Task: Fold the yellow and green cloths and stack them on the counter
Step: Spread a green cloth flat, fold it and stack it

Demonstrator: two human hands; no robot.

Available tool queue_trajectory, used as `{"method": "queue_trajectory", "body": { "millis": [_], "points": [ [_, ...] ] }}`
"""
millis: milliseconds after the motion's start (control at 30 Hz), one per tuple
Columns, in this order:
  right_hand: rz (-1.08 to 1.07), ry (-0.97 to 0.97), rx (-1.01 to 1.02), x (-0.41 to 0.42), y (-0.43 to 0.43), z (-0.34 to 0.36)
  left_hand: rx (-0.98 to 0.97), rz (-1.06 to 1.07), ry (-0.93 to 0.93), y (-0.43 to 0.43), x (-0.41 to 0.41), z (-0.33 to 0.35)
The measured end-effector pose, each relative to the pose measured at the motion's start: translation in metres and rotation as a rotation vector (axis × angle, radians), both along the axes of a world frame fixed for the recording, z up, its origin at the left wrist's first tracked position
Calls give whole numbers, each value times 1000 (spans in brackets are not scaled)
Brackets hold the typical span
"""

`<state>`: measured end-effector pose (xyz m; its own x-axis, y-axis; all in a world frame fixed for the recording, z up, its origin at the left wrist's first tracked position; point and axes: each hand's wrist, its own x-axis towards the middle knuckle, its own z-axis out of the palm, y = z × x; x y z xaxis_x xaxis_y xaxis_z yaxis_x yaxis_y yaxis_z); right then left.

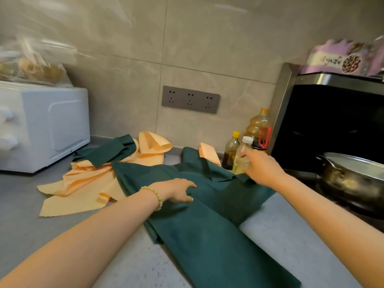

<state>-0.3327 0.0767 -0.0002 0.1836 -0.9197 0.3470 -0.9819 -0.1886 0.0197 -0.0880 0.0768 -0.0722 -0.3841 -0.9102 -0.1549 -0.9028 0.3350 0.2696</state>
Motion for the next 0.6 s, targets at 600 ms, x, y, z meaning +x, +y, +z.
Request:
{"method": "queue_trajectory", "body": {
  "millis": [600],
  "points": [
    [498, 139, 279, 109, 24, -94, -64, 76, 46, 14, 76, -18]
  ]
}}
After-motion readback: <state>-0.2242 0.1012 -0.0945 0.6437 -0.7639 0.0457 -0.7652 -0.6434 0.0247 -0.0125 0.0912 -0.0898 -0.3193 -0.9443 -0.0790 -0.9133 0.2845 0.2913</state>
